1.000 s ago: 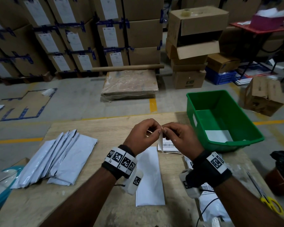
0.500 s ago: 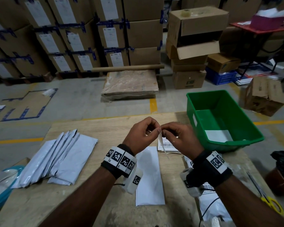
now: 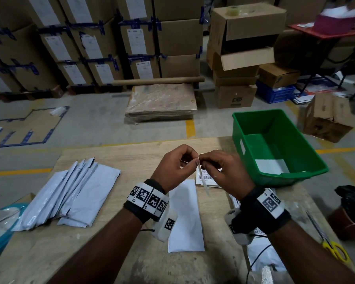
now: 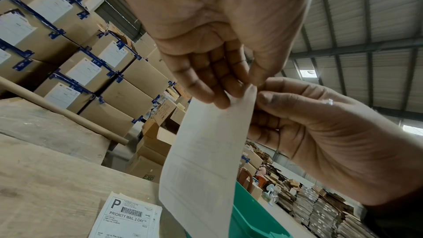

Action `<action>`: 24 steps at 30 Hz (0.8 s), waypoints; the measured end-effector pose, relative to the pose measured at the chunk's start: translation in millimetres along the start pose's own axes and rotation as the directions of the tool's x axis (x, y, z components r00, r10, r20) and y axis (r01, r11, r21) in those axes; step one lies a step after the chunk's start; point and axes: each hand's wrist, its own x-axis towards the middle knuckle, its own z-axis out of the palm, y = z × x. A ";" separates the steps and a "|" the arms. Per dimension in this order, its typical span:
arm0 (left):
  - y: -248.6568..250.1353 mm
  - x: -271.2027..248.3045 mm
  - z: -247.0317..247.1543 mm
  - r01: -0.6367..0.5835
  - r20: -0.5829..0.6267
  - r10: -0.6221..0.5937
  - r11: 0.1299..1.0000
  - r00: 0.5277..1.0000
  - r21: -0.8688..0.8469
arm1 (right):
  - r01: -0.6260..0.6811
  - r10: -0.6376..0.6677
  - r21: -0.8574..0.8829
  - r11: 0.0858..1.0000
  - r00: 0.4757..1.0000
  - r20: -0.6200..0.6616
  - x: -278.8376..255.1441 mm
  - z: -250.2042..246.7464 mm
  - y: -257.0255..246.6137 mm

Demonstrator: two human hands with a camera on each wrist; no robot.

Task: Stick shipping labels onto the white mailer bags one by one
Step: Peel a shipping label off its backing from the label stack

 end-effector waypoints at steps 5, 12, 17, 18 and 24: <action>2.5 -2.2 -0.9 -0.015 -0.018 0.015 1.000 1.000 0.006 | 0.025 -0.025 -0.021 0.999 1.000 -0.002 -0.1 0.8 -4.4; 0.6 -5.2 -2.8 0.012 -0.048 -0.013 1.000 0.999 -0.015 | 0.029 -0.029 -0.036 0.999 1.000 0.005 -1.8 5.4 -8.7; 2.1 -5.7 -2.0 0.015 -0.051 -0.015 1.000 0.999 -0.007 | 0.031 -0.031 -0.044 0.999 0.999 -0.006 -1.3 6.0 -11.5; 2.4 -5.7 -1.9 0.015 -0.053 -0.016 1.000 0.998 -0.008 | 0.034 -0.034 -0.050 0.998 0.999 -0.009 -1.5 5.8 -12.2; 5.0 -4.8 -0.1 0.009 -0.047 -0.008 1.000 0.999 0.002 | 0.036 -0.037 -0.055 0.998 0.999 -0.012 -1.7 3.6 -13.2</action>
